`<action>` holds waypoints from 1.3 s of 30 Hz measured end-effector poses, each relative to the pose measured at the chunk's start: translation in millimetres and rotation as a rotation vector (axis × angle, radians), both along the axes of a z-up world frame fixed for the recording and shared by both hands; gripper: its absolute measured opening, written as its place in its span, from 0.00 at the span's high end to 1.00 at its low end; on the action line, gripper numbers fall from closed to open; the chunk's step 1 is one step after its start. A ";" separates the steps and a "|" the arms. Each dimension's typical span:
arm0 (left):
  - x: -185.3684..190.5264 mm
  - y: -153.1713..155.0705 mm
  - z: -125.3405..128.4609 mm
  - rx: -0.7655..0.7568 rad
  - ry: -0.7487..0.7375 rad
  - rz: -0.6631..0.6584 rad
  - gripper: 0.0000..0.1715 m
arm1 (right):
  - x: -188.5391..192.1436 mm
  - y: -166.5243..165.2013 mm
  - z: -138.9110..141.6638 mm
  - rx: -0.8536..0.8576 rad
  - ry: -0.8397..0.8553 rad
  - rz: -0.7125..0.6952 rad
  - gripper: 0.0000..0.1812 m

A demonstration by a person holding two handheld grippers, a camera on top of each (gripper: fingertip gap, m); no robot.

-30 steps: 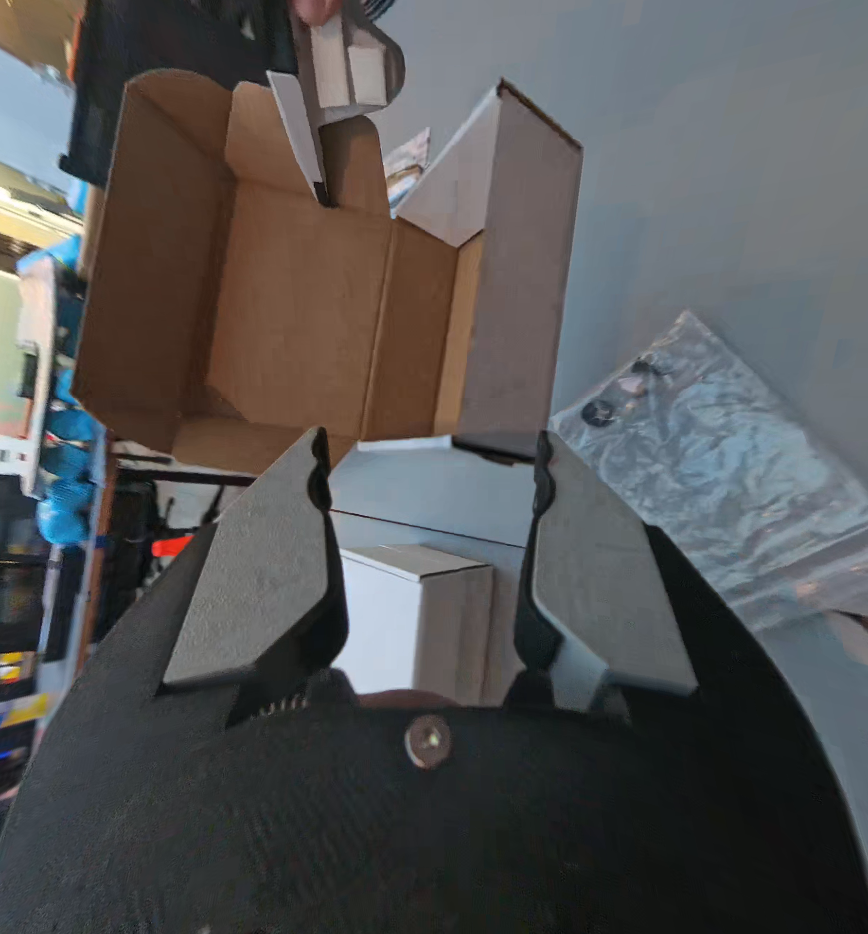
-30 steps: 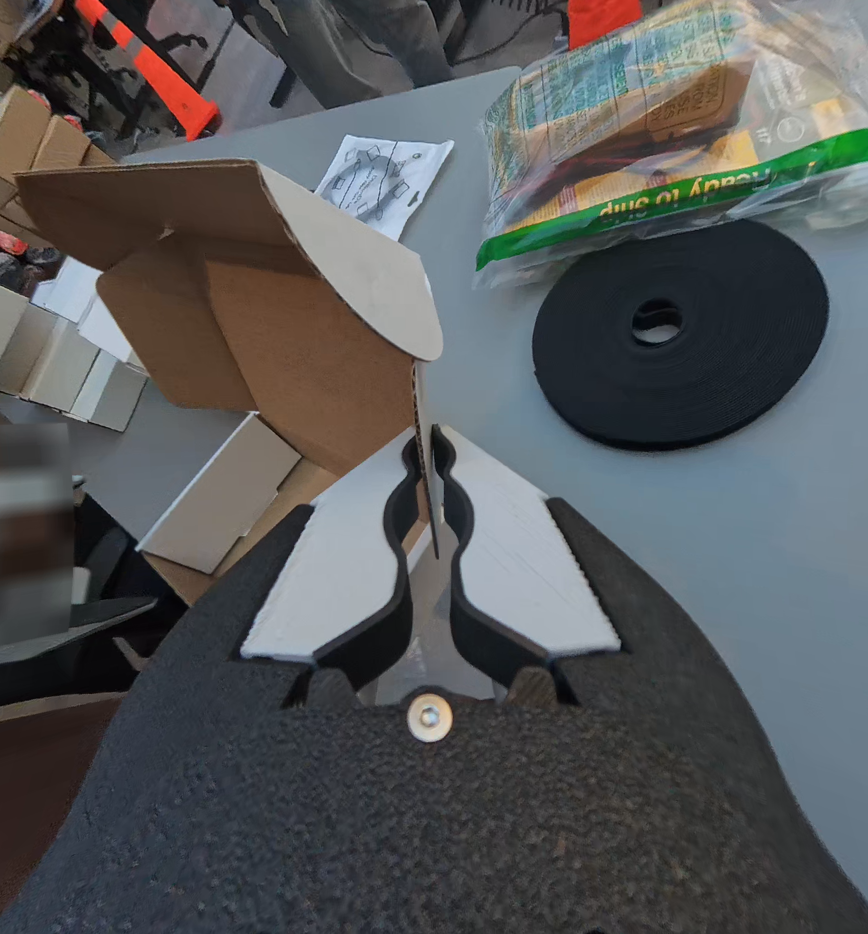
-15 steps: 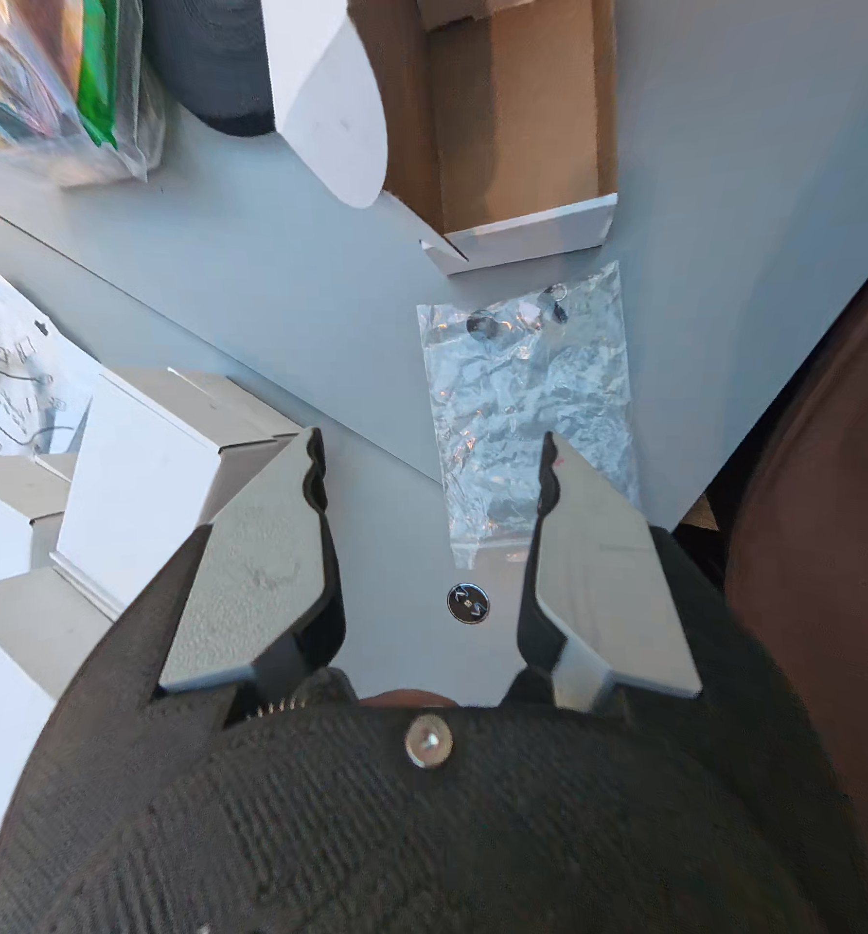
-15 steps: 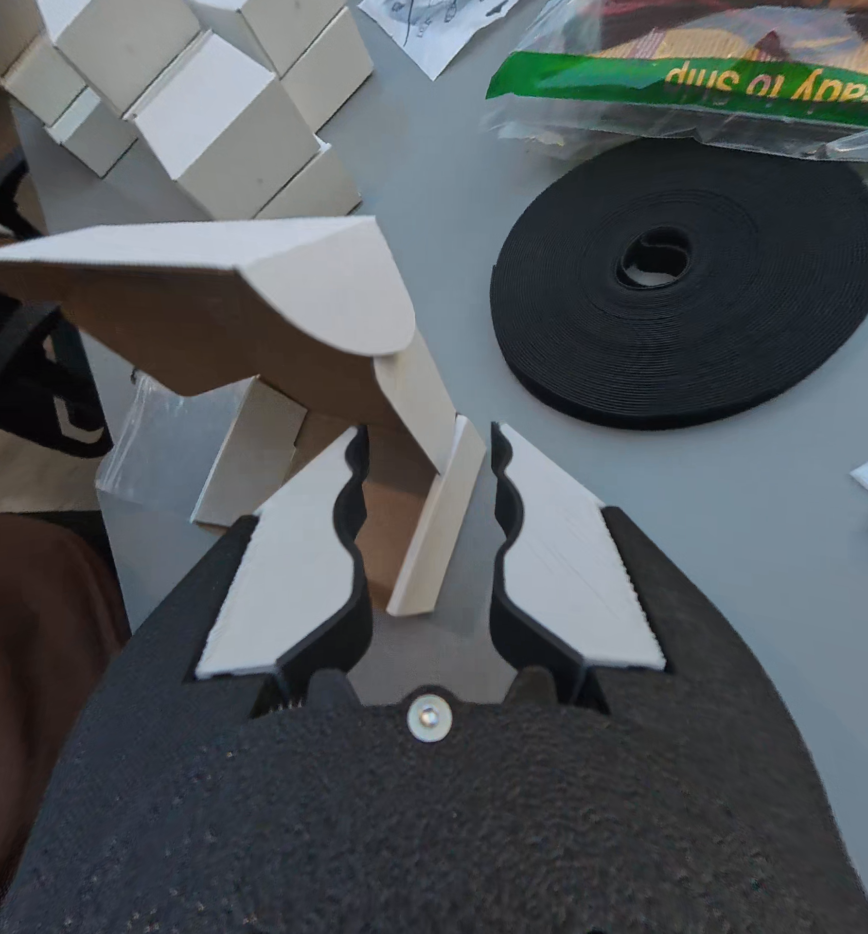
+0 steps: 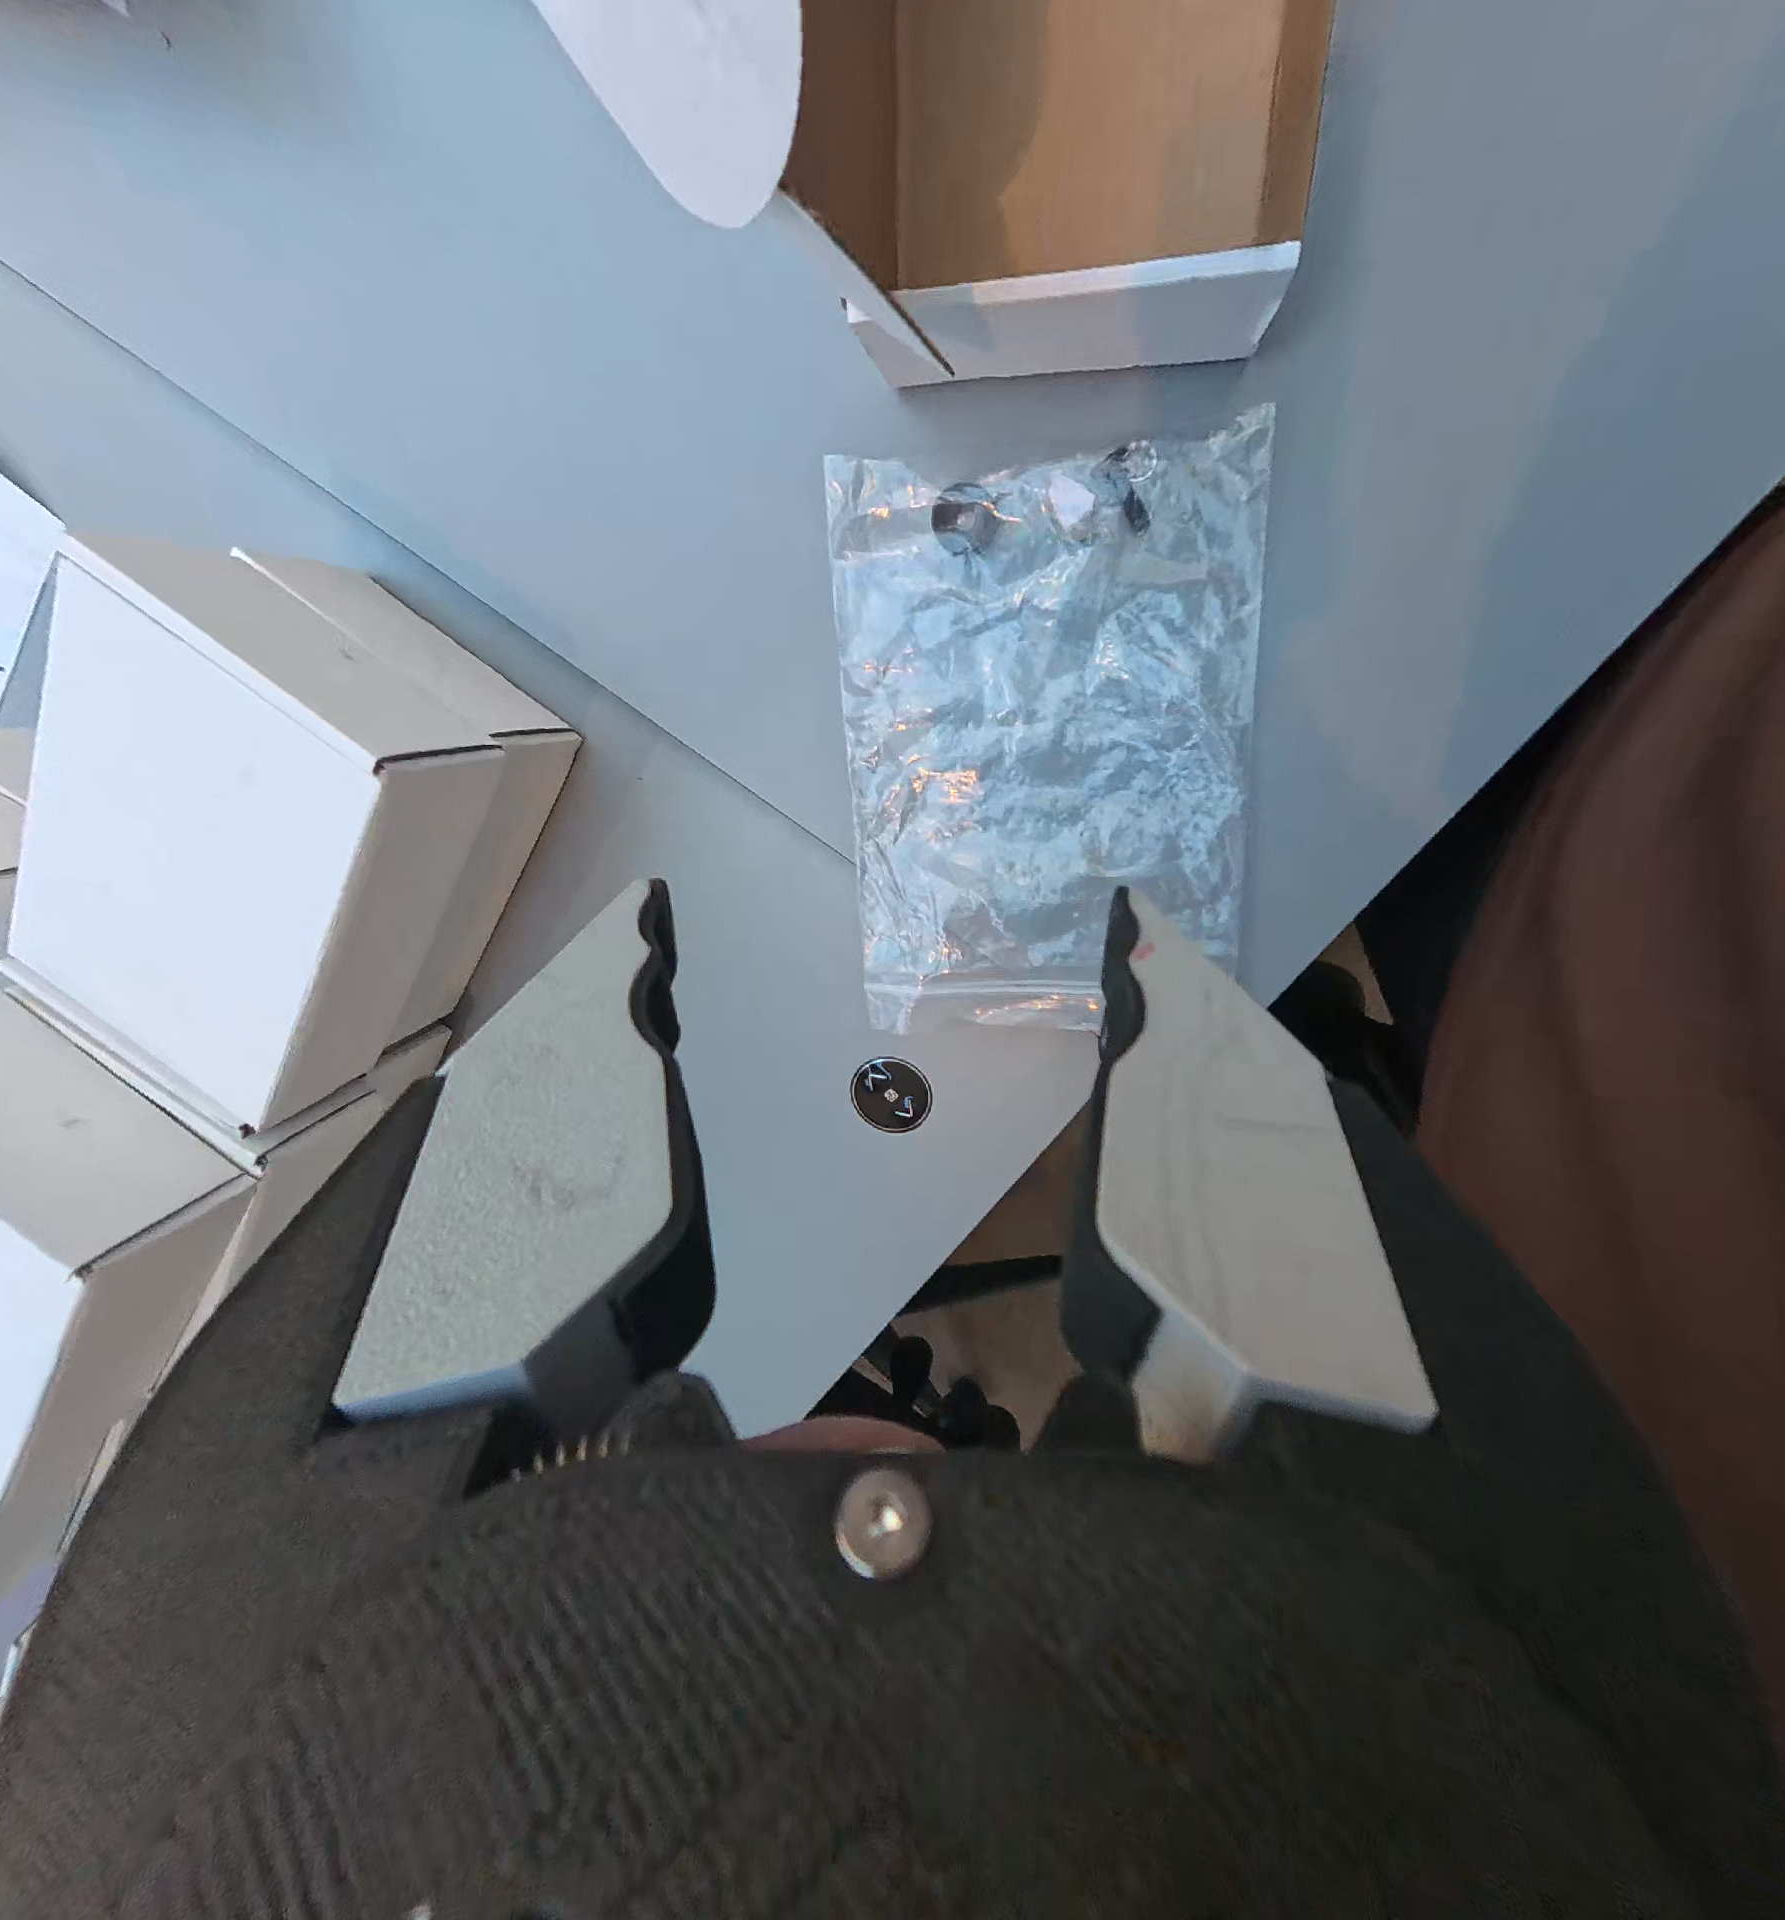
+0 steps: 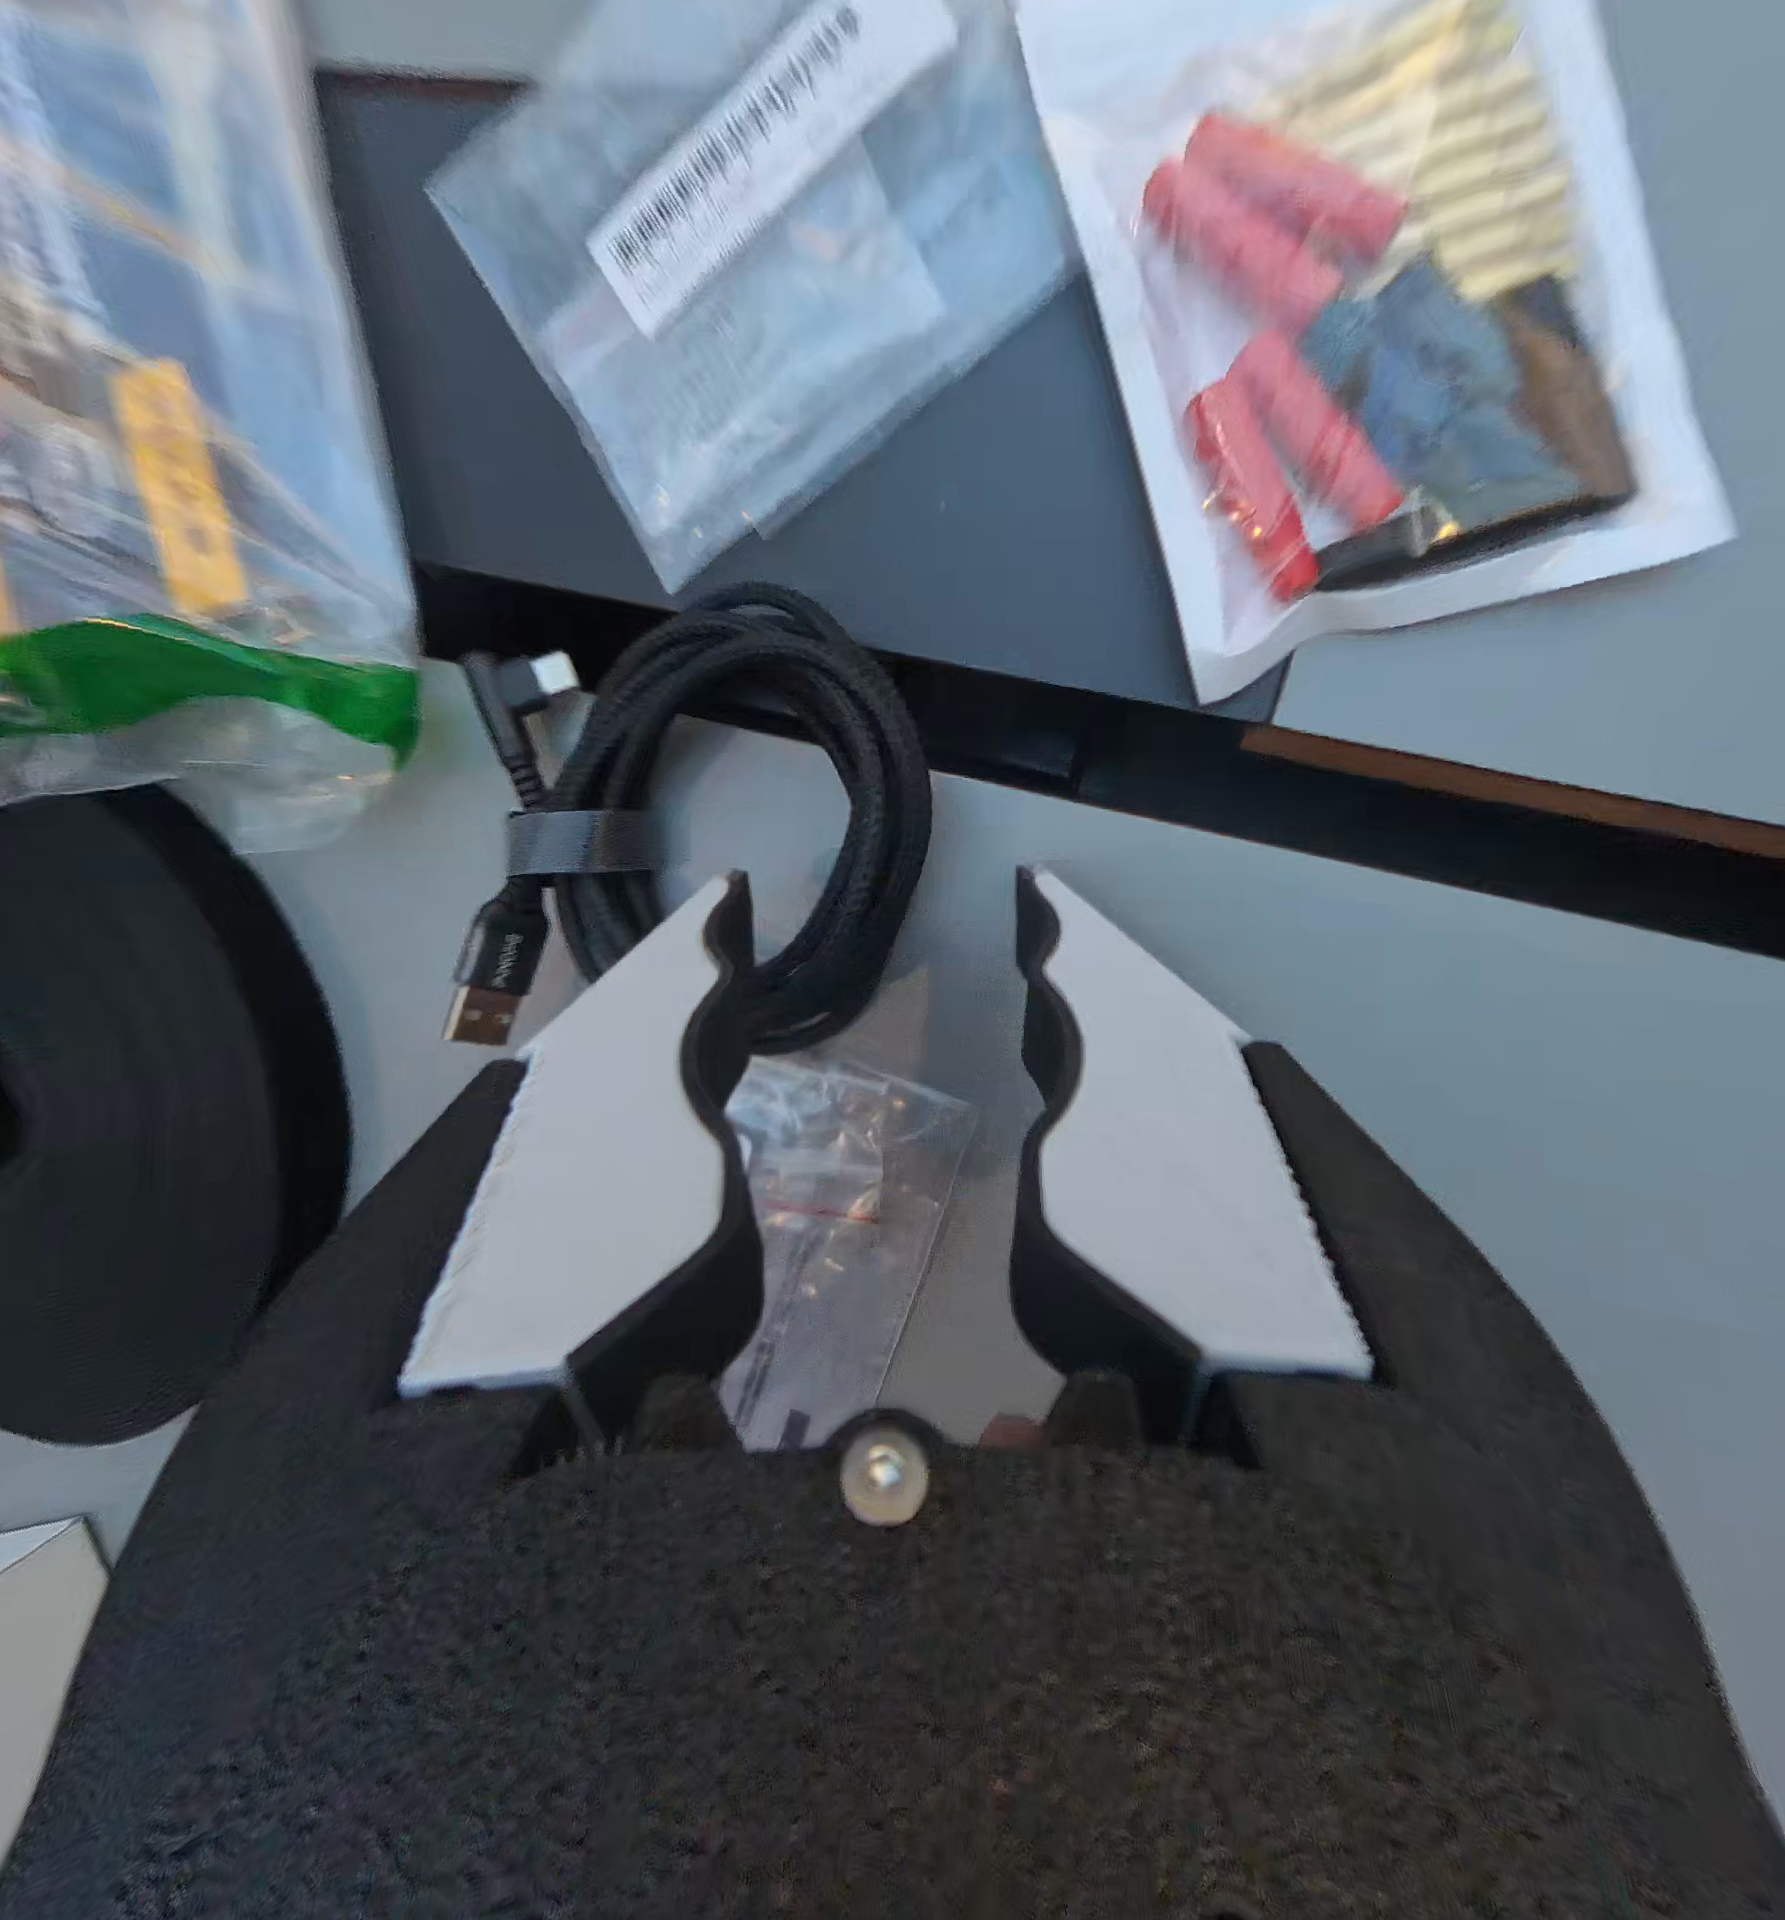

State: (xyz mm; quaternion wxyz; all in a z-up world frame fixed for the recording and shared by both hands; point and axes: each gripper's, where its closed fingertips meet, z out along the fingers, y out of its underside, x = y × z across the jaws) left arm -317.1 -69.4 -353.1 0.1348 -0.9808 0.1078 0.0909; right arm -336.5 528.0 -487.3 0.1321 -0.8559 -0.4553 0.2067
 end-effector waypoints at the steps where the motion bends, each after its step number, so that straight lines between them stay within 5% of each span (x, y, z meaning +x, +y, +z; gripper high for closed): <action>1: -0.2 0.5 0.9 0.000 0.001 0.002 0.53 | -3.9 2.8 -4.0 0.015 -0.008 -0.001 0.87; 6: -0.5 -7.5 -4.7 0.011 -0.024 0.029 0.55 | -1.1 -4.4 24.0 0.080 0.026 0.051 0.95; 12: -3.5 -5.2 -16.4 0.057 -0.077 0.015 0.55 | 50.9 -42.3 132.2 0.232 0.238 0.073 0.95; 16: -2.8 9.8 -20.3 0.083 -0.128 -0.025 0.54 | 89.4 -87.7 182.9 0.173 0.338 0.064 0.95; 22: -8.8 35.7 -6.5 0.190 -0.148 -0.024 0.55 | 144.3 -199.7 164.2 -0.055 0.294 0.118 0.95; 27: -7.3 34.7 -3.1 0.215 -0.154 -0.025 0.55 | 149.7 -281.4 130.3 -0.201 0.246 0.183 0.95; 39: -9.8 12.3 -6.0 0.202 -0.160 0.053 0.56 | 102.5 -385.3 95.9 -0.311 0.209 0.360 0.95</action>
